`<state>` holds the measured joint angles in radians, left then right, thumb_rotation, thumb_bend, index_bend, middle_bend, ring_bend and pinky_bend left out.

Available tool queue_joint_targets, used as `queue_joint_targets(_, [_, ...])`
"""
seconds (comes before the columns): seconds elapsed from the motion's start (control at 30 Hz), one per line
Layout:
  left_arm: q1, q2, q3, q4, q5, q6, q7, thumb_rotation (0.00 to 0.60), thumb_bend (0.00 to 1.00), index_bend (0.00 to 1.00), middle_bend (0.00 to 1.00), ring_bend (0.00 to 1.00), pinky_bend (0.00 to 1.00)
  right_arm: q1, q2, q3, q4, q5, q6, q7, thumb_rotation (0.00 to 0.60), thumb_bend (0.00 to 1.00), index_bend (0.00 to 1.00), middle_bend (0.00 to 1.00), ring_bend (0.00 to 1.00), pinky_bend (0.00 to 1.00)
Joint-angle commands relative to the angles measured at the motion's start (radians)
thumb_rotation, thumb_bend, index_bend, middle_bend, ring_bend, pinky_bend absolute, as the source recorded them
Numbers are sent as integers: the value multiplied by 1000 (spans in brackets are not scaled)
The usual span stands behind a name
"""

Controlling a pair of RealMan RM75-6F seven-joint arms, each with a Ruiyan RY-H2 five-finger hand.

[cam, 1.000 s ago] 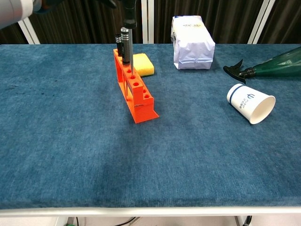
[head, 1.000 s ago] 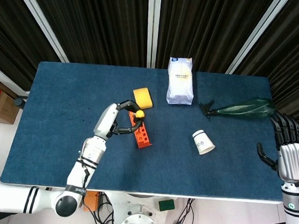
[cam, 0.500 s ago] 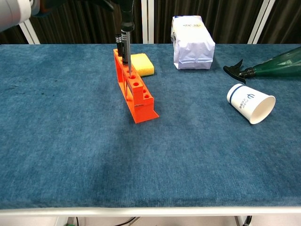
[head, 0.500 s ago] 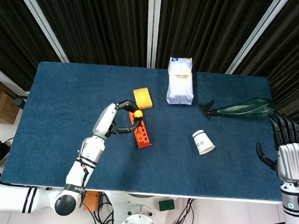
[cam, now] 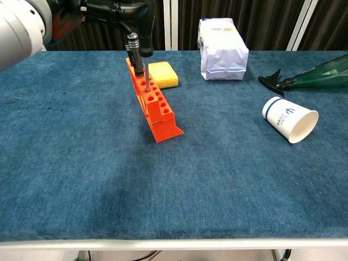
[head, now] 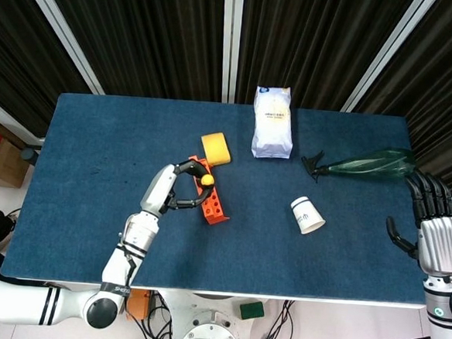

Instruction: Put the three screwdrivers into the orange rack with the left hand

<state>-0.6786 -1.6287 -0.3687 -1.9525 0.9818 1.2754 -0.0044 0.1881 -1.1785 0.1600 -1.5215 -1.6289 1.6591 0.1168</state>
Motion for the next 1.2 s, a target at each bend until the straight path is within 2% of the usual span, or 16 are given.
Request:
queue_joint_targets(0.03, [4, -5, 4, 10, 10, -7, -9, 600, 337, 632, 565, 405, 334, 0, 1, 1, -1, 1, 0, 0, 600, 402, 0, 0, 0, 0])
queue_joint_targets(0.57, [25, -10, 22, 43, 61, -39, -50, 600, 338, 585, 510, 377, 334, 3, -1, 1, 3, 5, -9, -3, 600, 402, 0, 0, 0, 0])
queue_joint_targets(1.2, [36, -5, 29, 54, 88, -68, -67, 600, 337, 419, 471, 345, 334, 3, -3, 1, 10, 9, -12, -1, 600, 402, 0, 0, 0, 0])
